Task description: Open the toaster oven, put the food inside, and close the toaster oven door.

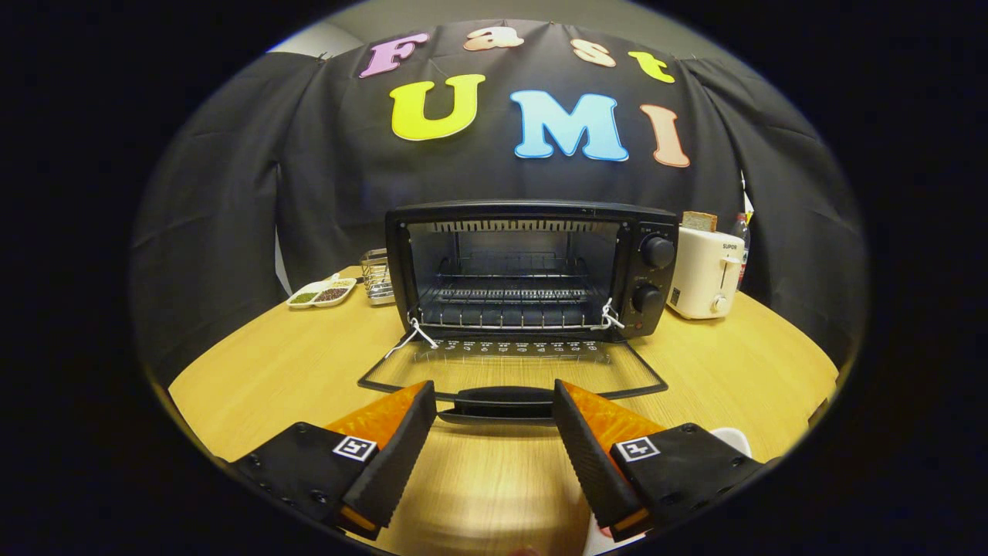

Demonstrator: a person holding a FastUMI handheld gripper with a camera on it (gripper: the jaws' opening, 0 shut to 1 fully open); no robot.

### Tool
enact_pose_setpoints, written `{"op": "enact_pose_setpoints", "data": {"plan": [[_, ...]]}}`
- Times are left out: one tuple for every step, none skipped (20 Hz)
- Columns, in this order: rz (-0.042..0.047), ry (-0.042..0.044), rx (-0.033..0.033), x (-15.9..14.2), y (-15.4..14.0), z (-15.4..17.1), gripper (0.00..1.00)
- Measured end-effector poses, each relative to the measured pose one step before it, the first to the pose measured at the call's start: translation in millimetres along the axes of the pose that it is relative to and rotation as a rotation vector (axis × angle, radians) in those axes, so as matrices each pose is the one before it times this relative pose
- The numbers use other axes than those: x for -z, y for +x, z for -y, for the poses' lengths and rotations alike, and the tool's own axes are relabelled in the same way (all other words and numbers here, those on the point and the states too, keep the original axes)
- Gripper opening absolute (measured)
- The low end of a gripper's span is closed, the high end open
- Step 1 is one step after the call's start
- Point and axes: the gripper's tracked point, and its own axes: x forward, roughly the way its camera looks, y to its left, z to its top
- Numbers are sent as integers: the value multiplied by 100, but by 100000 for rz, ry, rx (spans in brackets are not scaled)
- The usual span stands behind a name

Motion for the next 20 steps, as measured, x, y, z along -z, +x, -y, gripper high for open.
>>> {"op": "enact_pose_setpoints", "data": {"plan": [[-616,425,-839,-27,-691,176,97],[-933,861,-1056,-133,-802,243,96],[-591,1439,-741,-89,-996,378,96],[-481,1837,-931,-314,-1103,405,96],[-404,1943,-1037,-276,-1055,466,96],[-573,1587,-927,-318,-1015,516,96],[-830,1205,-997,-251,-891,592,97],[-877,548,-484,-296,-754,854,96],[-1442,324,-609,-158,-724,909,95],[-1835,358,-799,-186,-610,1016,96],[-1819,489,-1025,18,-470,999,96],[-2711,879,-1956,17,-384,916,96],[-3302,1249,-1943,171,-309,828,96],[-3583,1044,-1827,173,-447,925,97],[-3265,1129,-1356,86,-430,1043,98],[-3429,977,-1138,426,-464,1016,98],[-2574,1028,-1268,141,-401,886,98],[-2363,1199,-835,85,-240,908,98],[-2717,1772,-720,173,-87,892,98],[-3235,2498,-1332,166,60,741,98]]}}
